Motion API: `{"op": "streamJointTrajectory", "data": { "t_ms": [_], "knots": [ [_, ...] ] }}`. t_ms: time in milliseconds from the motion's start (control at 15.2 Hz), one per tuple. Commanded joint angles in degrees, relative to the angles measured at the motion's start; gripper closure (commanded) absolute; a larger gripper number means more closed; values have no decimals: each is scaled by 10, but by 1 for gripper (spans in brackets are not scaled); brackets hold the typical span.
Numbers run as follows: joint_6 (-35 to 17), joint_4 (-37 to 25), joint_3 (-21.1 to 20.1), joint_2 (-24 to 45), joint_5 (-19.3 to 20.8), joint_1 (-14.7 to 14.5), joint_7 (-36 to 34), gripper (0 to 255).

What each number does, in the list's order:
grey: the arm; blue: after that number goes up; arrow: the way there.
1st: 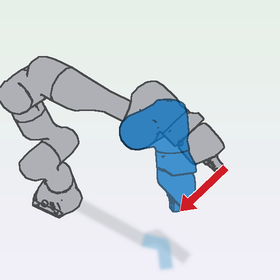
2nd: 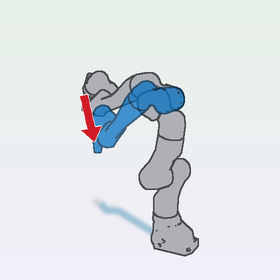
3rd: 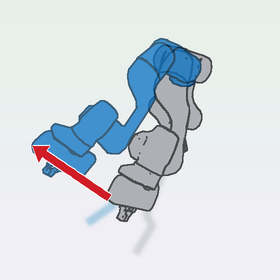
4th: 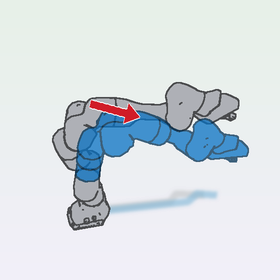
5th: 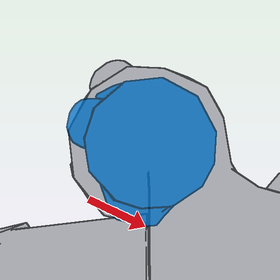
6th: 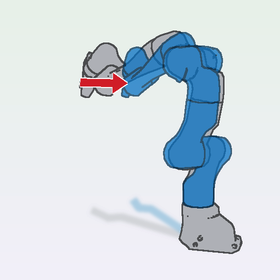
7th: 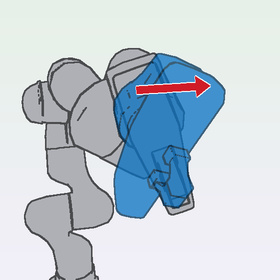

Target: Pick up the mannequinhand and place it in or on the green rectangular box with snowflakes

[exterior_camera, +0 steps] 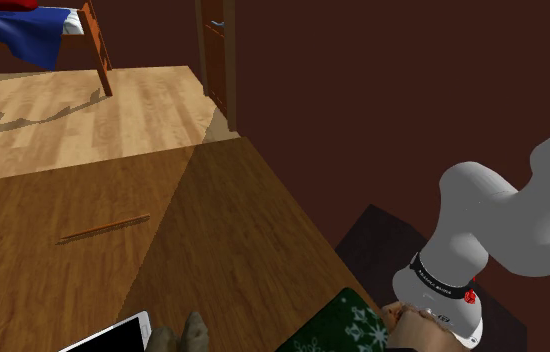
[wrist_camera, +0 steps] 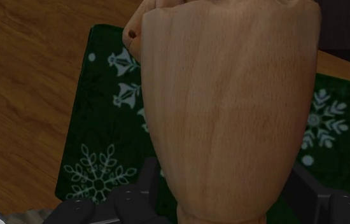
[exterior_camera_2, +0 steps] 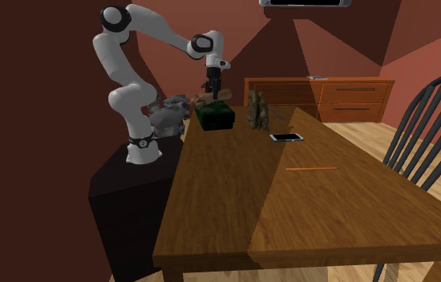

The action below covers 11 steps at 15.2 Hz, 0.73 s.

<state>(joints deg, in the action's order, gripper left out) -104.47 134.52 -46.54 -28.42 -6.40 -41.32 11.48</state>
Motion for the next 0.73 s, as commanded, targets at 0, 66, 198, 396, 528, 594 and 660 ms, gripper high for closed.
{"op": "streamJointTrajectory", "data": {
  "t_ms": [0,66,198,396,528,594,660],
  "knots": [
    [0,0,0,0,0,0,0,255],
    [0,0,0,0,0,0,0,0],
    [0,0,0,0,0,0,0,0],
    [0,0,0,0,0,0,0,0],
    [38,-38,4,-1,2,1,-1,0],
    [57,-58,5,0,4,2,-1,0],
    [72,-74,5,1,5,3,-2,0]
  ]
}}
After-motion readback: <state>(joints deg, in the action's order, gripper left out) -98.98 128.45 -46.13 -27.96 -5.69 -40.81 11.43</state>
